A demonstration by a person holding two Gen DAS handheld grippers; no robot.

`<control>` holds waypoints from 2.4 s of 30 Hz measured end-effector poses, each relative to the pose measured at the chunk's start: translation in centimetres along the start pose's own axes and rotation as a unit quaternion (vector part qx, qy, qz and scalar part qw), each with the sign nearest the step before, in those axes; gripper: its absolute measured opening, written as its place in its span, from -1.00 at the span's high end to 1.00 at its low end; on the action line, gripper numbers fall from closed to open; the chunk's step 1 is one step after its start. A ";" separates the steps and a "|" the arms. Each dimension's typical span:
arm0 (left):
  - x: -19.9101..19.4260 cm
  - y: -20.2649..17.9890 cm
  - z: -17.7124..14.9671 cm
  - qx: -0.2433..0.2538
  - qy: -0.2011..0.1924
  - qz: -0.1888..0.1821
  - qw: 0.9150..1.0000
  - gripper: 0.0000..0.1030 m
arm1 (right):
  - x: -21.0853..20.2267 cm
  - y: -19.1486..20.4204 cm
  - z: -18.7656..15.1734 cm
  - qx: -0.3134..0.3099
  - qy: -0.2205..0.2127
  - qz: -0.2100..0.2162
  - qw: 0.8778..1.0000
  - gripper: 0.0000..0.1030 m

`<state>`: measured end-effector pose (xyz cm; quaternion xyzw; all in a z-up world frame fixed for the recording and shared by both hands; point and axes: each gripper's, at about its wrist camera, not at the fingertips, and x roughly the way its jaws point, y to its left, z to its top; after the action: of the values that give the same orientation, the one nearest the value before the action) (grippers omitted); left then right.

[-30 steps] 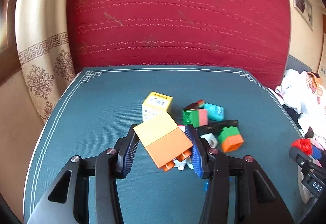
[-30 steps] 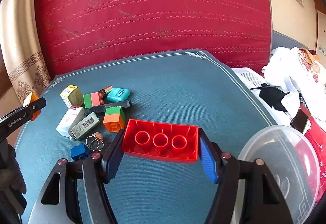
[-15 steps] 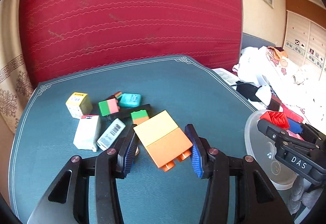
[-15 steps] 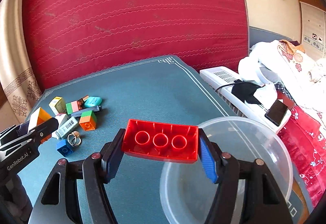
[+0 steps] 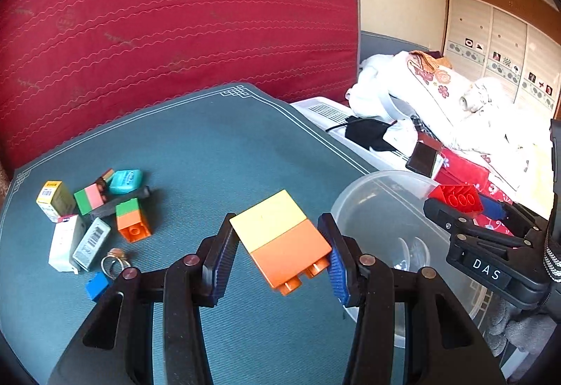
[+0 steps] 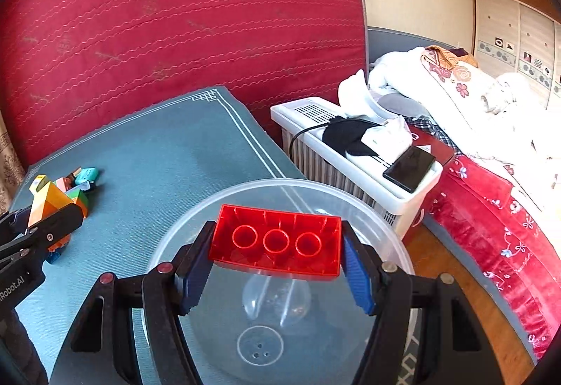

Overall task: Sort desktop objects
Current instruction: 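Carry both bricks to the clear bowl and open both tools, then withdraw both tools from the bowl back over the table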

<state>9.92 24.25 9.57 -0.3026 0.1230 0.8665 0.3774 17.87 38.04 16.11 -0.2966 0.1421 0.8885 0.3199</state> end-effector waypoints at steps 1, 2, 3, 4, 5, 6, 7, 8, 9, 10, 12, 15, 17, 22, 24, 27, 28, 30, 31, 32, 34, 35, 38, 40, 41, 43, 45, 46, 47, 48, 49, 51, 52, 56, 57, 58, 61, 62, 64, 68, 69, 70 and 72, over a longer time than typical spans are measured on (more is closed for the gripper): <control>0.3 -0.4 0.0 0.002 0.003 -0.005 1.000 0.03 | 0.1 -0.3 -0.1 0.001 0.002 -0.005 1.000 -0.38; 0.7 -0.9 0.0 0.005 0.007 -0.011 1.000 0.03 | 0.2 -0.6 -0.1 0.000 0.003 -0.011 1.000 -0.38; 1.0 -1.4 0.0 0.006 0.011 -0.017 1.000 0.03 | 0.4 -0.8 -0.1 0.000 0.004 -0.014 1.000 -0.38; 1.4 -1.8 0.1 0.008 0.014 -0.023 1.000 0.03 | 0.5 -1.1 -0.1 0.000 0.006 -0.016 1.000 -0.38; 1.7 -2.2 0.1 0.009 0.018 -0.028 0.999 0.03 | 0.7 -1.3 -0.1 0.001 0.008 -0.018 1.000 -0.38; 1.8 -2.6 0.0 0.012 0.021 -0.033 0.999 0.03 | 0.8 -1.5 -0.1 0.001 0.010 -0.020 1.000 -0.38; 2.1 -2.9 0.0 0.013 0.023 -0.037 0.999 0.03 | 0.9 -1.7 -0.1 0.001 0.012 -0.022 1.000 -0.38; 2.4 -3.3 0.0 0.015 0.026 -0.041 0.999 0.03 | 1.0 -1.8 0.0 0.002 0.014 -0.024 1.000 -0.38; 2.7 -3.7 0.0 0.016 0.029 -0.046 0.998 0.03 | 1.0 -1.9 0.0 0.001 0.015 -0.025 1.000 -0.38; 2.9 -4.1 0.0 0.018 0.032 -0.051 0.998 0.03 | 1.1 -2.0 0.1 0.001 0.014 -0.028 1.000 -0.38; 3.2 -4.7 0.1 0.024 0.036 -0.059 0.997 0.03 | 1.2 -2.3 0.2 -0.003 0.013 -0.033 0.999 -0.38; 3.6 -5.6 0.1 0.033 0.042 -0.066 0.996 0.03 | 1.4 -2.5 0.3 -0.002 0.014 -0.036 0.999 -0.38; 3.9 -6.1 0.0 0.037 0.045 -0.071 0.996 0.03 | 1.5 -2.8 0.4 -0.002 0.016 -0.038 0.999 -0.38; 4.9 -6.3 -0.5 0.030 0.069 -0.086 0.993 0.03 | 1.7 -3.0 0.4 0.001 0.019 -0.044 0.999 -0.38; 5.6 -5.9 -0.7 0.011 0.088 -0.115 0.989 0.03 | 1.9 -3.3 0.4 0.004 0.022 -0.044 0.999 -0.39; 6.3 -5.2 -1.0 -0.020 0.110 -0.154 0.982 -0.04 | 2.2 -3.5 0.4 0.010 0.029 -0.042 0.999 -0.39; 6.2 -5.2 -1.1 -0.024 0.110 -0.155 0.982 -0.10 | 2.2 -3.4 0.4 0.010 0.030 -0.043 0.999 -0.39; 5.9 -5.0 -1.1 -0.025 0.101 -0.148 0.983 -0.32 | 2.2 -3.4 0.3 0.010 0.031 -0.045 0.998 -0.39; 5.7 -5.0 -1.0 -0.026 0.096 -0.148 0.984 -0.36 | 2.3 -3.3 0.3 0.011 0.032 -0.046 0.998 -0.39; 5.5 -4.9 -0.9 -0.027 0.090 -0.147 0.985 -0.40 | 2.3 -3.2 0.3 0.011 0.032 -0.047 0.998 -0.39; 5.0 -4.7 -0.7 -0.027 0.080 -0.144 0.986 -0.41 | 2.3 -3.2 0.2 0.013 0.033 -0.050 0.998 -0.39; 4.8 -4.6 -0.6 -0.027 0.077 -0.142 0.986 -0.41 | 2.3 -3.1 0.2 0.013 0.034 -0.049 0.998 -0.39; 4.6 -4.4 -0.4 -0.027 0.070 -0.137 0.988 -0.42 | 2.3 -2.9 0.1 0.014 0.034 -0.051 0.998 -0.39; 4.6 -4.2 -0.4 -0.028 0.071 -0.135 0.988 -0.45 | 2.3 -2.7 0.1 0.014 0.034 -0.051 0.998 -0.39; 4.7 -4.1 -0.4 -0.029 0.072 -0.135 0.988 -0.48 | 2.2 -2.7 0.1 0.015 0.034 -0.051 0.998 -0.40; 4.7 -3.9 -0.5 -0.032 0.073 -0.133 0.988 -0.51 | 2.2 -2.8 0.1 0.018 0.032 -0.050 0.998 -0.48; 4.7 -3.8 -0.5 -0.034 0.072 -0.132 0.988 -0.51 | 2.1 -2.8 0.2 0.020 0.030 -0.050 0.998 -0.52; 4.7 -3.7 -0.5 -0.035 0.072 -0.131 0.988 -0.51 | 2.0 -2.8 0.2 0.021 0.029 -0.050 0.998 -0.52; 4.7 -3.6 -0.5 -0.036 0.072 -0.131 0.988 -0.51 | 2.0 -2.8 0.2 0.022 0.028 -0.052 0.998 -0.52; 4.7 -3.5 -0.4 -0.037 0.071 -0.129 0.988 -0.51 | 2.0 -2.8 0.3 0.023 0.028 -0.052 0.998 -0.52; 4.6 -3.5 -0.4 -0.037 0.070 -0.128 0.989 -0.51 | 2.0 -2.8 0.3 0.022 0.028 -0.052 0.998 -0.52; 4.4 -3.3 -0.4 -0.036 0.068 -0.125 0.989 -0.51 | 2.0 -2.7 0.2 0.022 0.028 -0.051 0.998 -0.52; 4.3 -3.2 -0.4 -0.036 0.067 -0.124 0.989 -0.51 | 2.0 -2.7 0.3 0.022 0.028 -0.051 0.998 -0.52; 4.1 -2.8 -0.6 -0.038 0.068 -0.120 0.990 -0.51 | 2.0 -2.5 0.3 0.022 0.028 -0.052 0.998 -0.52; 4.1 -2.7 -0.7 -0.039 0.069 -0.119 0.990 -0.51 | 2.0 -2.5 0.2 0.023 0.028 -0.052 0.998 -0.52; 4.1 -2.7 -0.8 -0.039 0.069 -0.117 0.990 -0.51 | 2.0 -2.5 0.2 0.023 0.028 -0.052 0.998 -0.52; 3.9 -2.4 -1.0 -0.040 0.068 -0.113 0.990 -0.51 | 1.9 -2.2 0.3 0.023 0.028 -0.052 0.998 -0.52; 3.8 -2.2 -1.0 -0.041 0.067 -0.112 0.991 -0.51 | 1.9 -2.2 0.3 0.023 0.028 -0.052 0.998 -0.52; 3.7 -2.0 -1.1 -0.043 0.066 -0.110 0.991 -0.51 | 1.9 -2.2 0.2 0.023 0.029 -0.051 0.998 -0.52; 3.4 -1.4 -1.2 -0.043 0.062 -0.099 0.992 -0.51 | 1.8 -1.6 0.3 0.022 0.029 -0.048 0.998 -0.52; 3.4 -1.2 -1.3 -0.044 0.062 -0.096 0.992 -0.51 | 1.8 -1.5 0.2 0.021 0.030 -0.047 0.998 -0.52; 3.3 -1.1 -1.4 -0.045 0.062 -0.094 0.993 -0.51 | 1.8 -1.4 0.2 0.022 0.030 -0.046 0.998 -0.52; 3.1 -0.6 -1.5 -0.048 0.062 -0.090 0.993 -0.51 | 1.8 -1.2 0.1 0.022 0.032 -0.043 0.998 -0.52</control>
<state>9.33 25.79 6.49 -0.3835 0.0764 0.8134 0.4306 17.47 39.85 15.03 -0.3237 0.1589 0.8607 0.3595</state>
